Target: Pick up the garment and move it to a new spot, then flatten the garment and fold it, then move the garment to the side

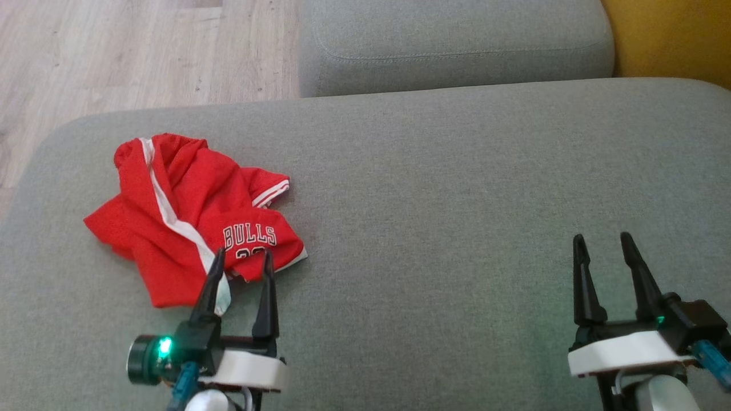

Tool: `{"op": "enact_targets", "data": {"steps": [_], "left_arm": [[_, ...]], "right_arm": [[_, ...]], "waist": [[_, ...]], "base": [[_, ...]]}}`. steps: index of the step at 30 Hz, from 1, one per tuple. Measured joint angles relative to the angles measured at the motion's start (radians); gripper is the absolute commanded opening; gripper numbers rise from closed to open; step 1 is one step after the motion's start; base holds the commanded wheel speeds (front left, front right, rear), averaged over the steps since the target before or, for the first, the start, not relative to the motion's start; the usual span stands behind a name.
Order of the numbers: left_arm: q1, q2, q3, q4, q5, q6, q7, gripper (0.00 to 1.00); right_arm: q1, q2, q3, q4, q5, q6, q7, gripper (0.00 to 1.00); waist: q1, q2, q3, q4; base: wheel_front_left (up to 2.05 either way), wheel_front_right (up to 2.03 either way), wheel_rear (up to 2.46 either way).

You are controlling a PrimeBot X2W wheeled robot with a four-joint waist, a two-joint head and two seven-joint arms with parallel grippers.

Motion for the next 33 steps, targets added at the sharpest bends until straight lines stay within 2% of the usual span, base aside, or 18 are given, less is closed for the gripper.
{"op": "enact_targets", "data": {"steps": [11, 17, 24, 33], "left_arm": [[0.008, -0.029, 0.035, 0.048, 0.031, -0.039, 0.0, 1.0], [0.008, -0.04, 0.06, 0.058, 0.035, -0.049, 0.0, 1.0], [0.009, -0.039, 0.073, 0.071, 0.062, -0.057, 0.0, 1.0], [0.011, -0.033, 0.092, 0.081, 0.086, -0.066, 0.0, 1.0]], "right_arm": [[0.0, 0.0, -0.001, 0.025, 0.025, 0.0, 0.0, 1.0], [0.0, 0.0, 0.0, 0.024, 0.041, 0.0, 0.0, 1.0], [0.002, 0.0, 0.044, 0.03, 0.06, 0.0, 0.0, 1.0], [0.005, 0.0, 0.126, 0.031, 0.07, 0.0, 0.0, 1.0]], "waist": [[0.0, 0.0, 0.0, 0.008], [0.0, 0.0, -0.006, 0.036], [0.0, 0.0, -0.013, 0.113], [0.0, 0.0, -0.021, 0.247]], "base": [[0.0, 0.0, 0.0], [0.0, 0.0, 0.0], [0.0, 0.0, 0.0], [0.0, 0.0, 0.0]]}}
